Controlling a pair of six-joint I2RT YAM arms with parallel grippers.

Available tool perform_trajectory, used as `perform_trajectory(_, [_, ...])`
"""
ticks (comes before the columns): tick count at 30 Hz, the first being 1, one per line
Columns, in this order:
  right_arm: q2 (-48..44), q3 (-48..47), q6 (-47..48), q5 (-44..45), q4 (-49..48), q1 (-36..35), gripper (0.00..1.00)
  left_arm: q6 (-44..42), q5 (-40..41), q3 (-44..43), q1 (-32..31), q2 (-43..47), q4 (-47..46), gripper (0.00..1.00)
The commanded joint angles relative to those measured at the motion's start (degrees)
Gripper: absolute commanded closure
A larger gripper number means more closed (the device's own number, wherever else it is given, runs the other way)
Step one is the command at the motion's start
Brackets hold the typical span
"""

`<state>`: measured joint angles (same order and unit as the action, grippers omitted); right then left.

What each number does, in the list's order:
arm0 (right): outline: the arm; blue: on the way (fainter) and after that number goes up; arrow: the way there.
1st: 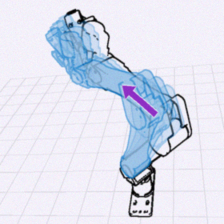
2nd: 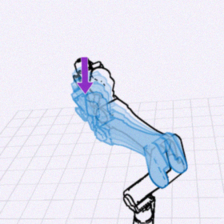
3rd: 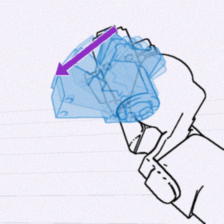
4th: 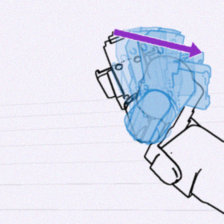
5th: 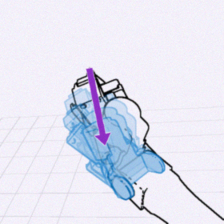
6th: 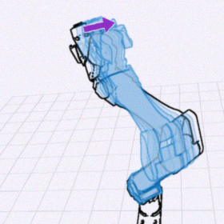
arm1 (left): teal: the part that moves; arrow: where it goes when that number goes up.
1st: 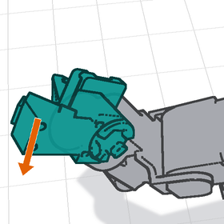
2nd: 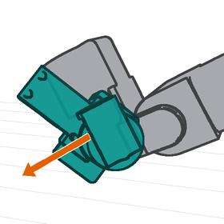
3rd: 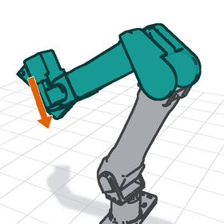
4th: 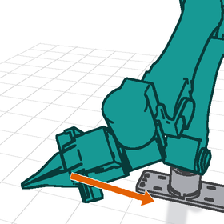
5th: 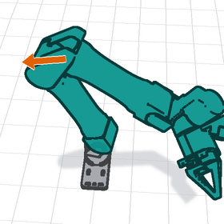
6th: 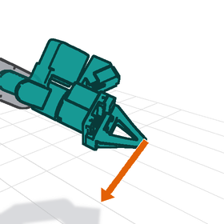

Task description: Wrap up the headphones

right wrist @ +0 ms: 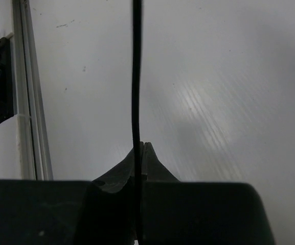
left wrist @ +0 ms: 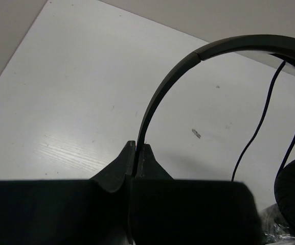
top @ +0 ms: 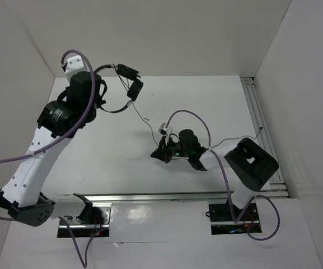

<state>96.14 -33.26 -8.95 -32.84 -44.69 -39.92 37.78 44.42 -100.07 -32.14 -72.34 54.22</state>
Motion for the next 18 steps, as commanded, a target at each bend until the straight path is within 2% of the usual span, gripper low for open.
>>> perform_trajectory(1, [-5.7, 0.5, 3.1, 4.5, 3.4, -1.9, 1.00, -3.1, -4.3, -1.9, 6.2, -1.7, -8.5, 1.00])
perform_trajectory(5, [-10.8, 0.5, 5.5, 10.2, 10.3, -5.2, 1.00, -6.2, -6.7, -1.4, 14.2, -5.4, -11.1, 1.00])
perform_trajectory(7, [-13.9, -1.4, 6.8, 14.0, 15.8, -7.9, 1.00, -6.7, -6.2, -0.8, 15.7, -7.4, -12.0, 1.00])
perform_trajectory(15, [-22.7, -10.2, 14.1, 27.5, 32.4, -18.3, 1.00, -5.9, -3.1, 1.6, 18.9, -13.2, -11.4, 1.00])
perform_trajectory(18, [-23.9, -14.6, 16.7, 32.6, 37.4, -20.2, 1.00, -7.6, -1.2, 4.4, 16.7, -13.7, -11.4, 1.00])
